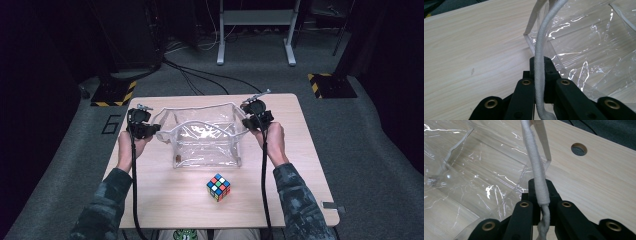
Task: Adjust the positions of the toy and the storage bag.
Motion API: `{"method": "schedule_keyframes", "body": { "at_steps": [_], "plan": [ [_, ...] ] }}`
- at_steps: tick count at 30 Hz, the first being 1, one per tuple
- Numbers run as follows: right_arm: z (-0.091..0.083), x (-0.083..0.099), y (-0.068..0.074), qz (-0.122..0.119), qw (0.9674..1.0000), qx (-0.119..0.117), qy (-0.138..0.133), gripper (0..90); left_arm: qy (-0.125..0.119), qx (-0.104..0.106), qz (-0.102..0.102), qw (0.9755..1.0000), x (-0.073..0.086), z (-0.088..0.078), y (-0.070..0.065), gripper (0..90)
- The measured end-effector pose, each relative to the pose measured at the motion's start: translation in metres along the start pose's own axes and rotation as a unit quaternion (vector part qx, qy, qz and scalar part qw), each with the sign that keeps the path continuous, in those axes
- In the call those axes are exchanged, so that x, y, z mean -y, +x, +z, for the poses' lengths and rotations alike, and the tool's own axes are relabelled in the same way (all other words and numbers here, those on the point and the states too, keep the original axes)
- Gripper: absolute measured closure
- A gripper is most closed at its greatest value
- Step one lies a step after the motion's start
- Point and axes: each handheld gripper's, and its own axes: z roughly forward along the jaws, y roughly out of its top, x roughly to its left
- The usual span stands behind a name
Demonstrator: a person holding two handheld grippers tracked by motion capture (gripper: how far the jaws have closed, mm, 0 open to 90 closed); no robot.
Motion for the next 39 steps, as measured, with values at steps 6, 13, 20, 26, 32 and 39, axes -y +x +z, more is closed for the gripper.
{"method": "schedule_keyframes", "body": {
  "at_steps": [6, 13, 20, 26, 32, 39],
  "plan": [
    [-0.001, -0.001, -0.013, 0.012, 0.9999, 0.005, 0.007, 87.2, 0.007, 0.008, 0.003, 0.9999, -0.008, 0.006, -0.004, 89.4],
    [0.001, -0.003, -0.024, 0.022, 0.9996, 0.011, 0.014, 87.1, 0.014, 0.013, 0.005, 0.9998, -0.018, 0.013, -0.006, 89.4],
    [0.006, -0.004, -0.037, 0.033, 0.9991, 0.021, 0.02, 87.1, 0.026, 0.01, 0.016, 0.9995, -0.027, 0.019, -0.006, 89.4],
    [0.015, -0.005, -0.045, 0.043, 0.9982, 0.03, 0.029, 87.0, 0.036, 0.01, 0.011, 0.9992, -0.034, 0.03, -0.004, 89.4],
    [0.028, -0.003, -0.052, 0.055, 0.9972, 0.034, 0.038, 86.4, 0.047, 0.015, 0.003, 0.9988, -0.038, 0.039, -0.002, 89.2],
    [0.035, -0.005, -0.054, 0.059, 0.9968, 0.036, 0.041, 85.5, 0.057, 0.012, -0.009, 0.9983, -0.043, 0.048, 0.0, 88.6]
  ]
}}
